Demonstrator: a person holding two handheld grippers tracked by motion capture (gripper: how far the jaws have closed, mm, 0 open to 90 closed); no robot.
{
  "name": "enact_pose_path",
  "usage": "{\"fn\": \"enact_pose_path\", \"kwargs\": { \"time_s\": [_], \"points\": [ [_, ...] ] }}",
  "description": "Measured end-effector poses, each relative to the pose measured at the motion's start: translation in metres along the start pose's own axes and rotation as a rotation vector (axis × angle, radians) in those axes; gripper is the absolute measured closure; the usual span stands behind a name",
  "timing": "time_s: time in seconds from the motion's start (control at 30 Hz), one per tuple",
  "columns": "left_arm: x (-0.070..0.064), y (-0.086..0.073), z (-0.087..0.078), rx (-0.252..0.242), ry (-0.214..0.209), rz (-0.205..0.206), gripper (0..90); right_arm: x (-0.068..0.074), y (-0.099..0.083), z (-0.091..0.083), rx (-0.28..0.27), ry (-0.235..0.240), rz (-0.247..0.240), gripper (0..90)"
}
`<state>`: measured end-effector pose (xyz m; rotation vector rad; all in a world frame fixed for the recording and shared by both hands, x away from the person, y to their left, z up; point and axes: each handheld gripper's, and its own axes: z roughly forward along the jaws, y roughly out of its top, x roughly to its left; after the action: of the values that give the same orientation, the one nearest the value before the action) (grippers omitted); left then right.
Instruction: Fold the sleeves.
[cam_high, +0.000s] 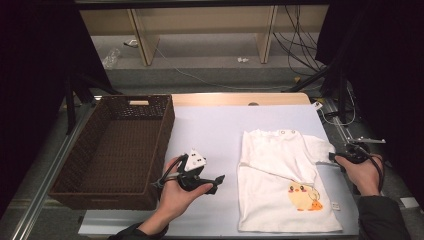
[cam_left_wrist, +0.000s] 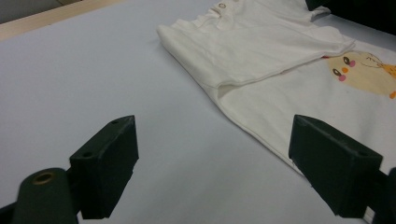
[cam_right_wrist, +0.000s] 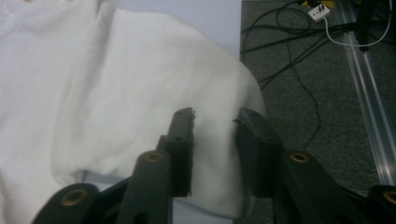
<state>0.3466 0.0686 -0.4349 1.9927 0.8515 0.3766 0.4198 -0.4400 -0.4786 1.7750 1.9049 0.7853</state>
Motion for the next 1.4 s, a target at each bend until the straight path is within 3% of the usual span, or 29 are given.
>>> {"fn": "enact_pose_path", "kwargs": {
  "time_s": [0.17, 0.2, 0.33, 0.53, 0.7, 1.2, 1.4],
  "points": [
    [0.000, 0.000, 0.000, 0.000, 0.000, 0.002, 15.7, -0.001, -0.003, -0.001, -0.023, -0.027, -0.012, 83.8],
    [0.000, 0.000, 0.000, 0.001, 0.001, 0.003, 15.7, 0.000, -0.003, -0.001, -0.024, -0.014, -0.002, 88.4],
    [-0.001, 0.000, 0.000, 0.002, -0.001, 0.008, 15.7, 0.002, -0.003, 0.000, -0.029, -0.028, -0.010, 89.2],
    [0.000, 0.001, 0.000, -0.005, 0.001, 0.002, 15.7, 0.002, -0.005, -0.001, -0.053, -0.019, 0.039, 90.0],
    [-0.001, 0.001, -0.001, -0.008, 0.000, 0.001, 15.9, 0.003, -0.002, -0.005, -0.100, -0.019, 0.052, 90.0],
    [0.000, 0.002, -0.002, -0.015, 0.005, -0.003, 16.0, 0.014, 0.006, -0.017, -0.193, -0.021, 0.035, 90.0],
    [0.000, 0.002, -0.002, -0.015, 0.007, -0.004, 16.1, 0.023, 0.010, -0.023, -0.247, 0.005, 0.023, 90.0]
  ]
}}
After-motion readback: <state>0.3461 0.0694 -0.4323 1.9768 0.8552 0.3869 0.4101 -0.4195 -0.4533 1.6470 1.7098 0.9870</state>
